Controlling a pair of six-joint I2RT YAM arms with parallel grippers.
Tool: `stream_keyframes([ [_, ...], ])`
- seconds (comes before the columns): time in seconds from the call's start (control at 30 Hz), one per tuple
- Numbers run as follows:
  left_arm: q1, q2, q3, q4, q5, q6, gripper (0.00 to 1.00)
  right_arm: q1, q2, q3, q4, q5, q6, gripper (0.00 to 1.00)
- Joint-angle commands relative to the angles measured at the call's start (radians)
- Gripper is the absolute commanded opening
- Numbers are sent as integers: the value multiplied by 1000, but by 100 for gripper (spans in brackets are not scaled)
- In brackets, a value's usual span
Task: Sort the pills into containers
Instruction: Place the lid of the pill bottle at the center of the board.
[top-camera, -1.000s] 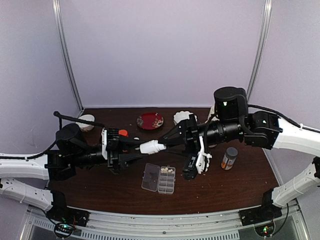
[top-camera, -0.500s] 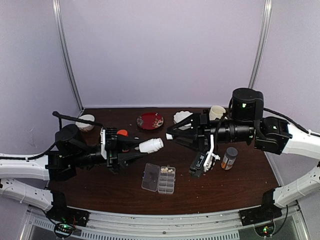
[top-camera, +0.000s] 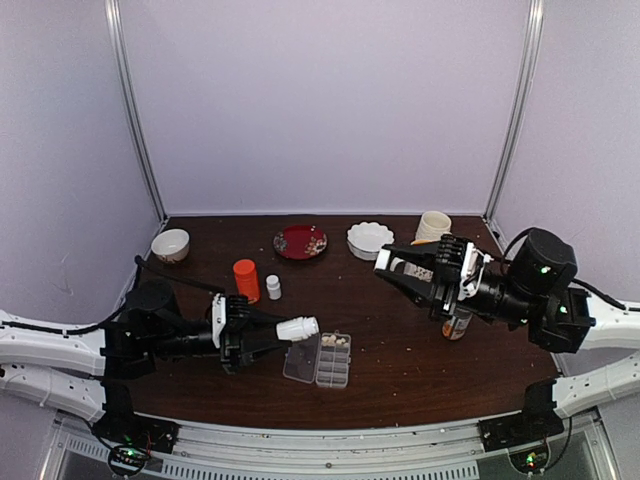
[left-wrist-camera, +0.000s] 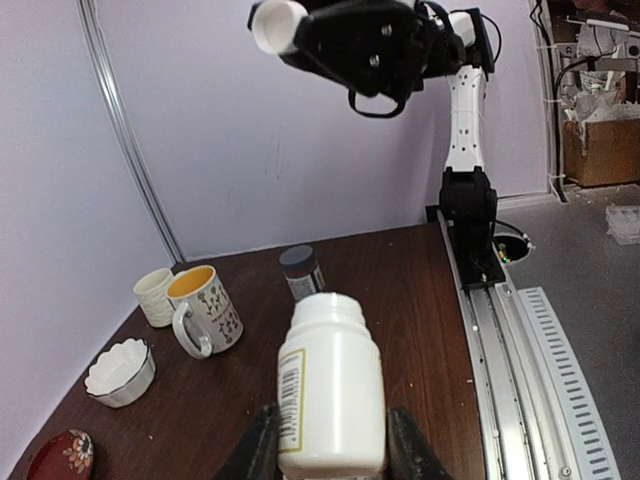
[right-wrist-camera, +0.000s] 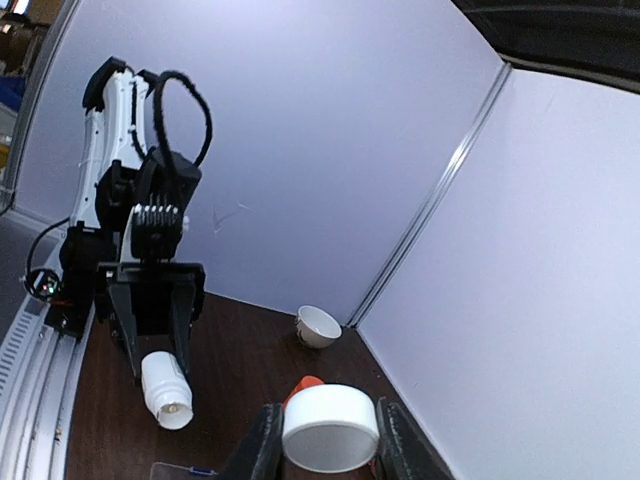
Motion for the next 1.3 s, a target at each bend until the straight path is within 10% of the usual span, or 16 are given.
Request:
stream_keyframes([
  [0.0,5,4,-64,75,-27,17,10,10,-35,-24,-45,126,421,0],
  [1.27,16,491,-125,306,-54,115,6,-3,124,-255,-170,188,969,0],
])
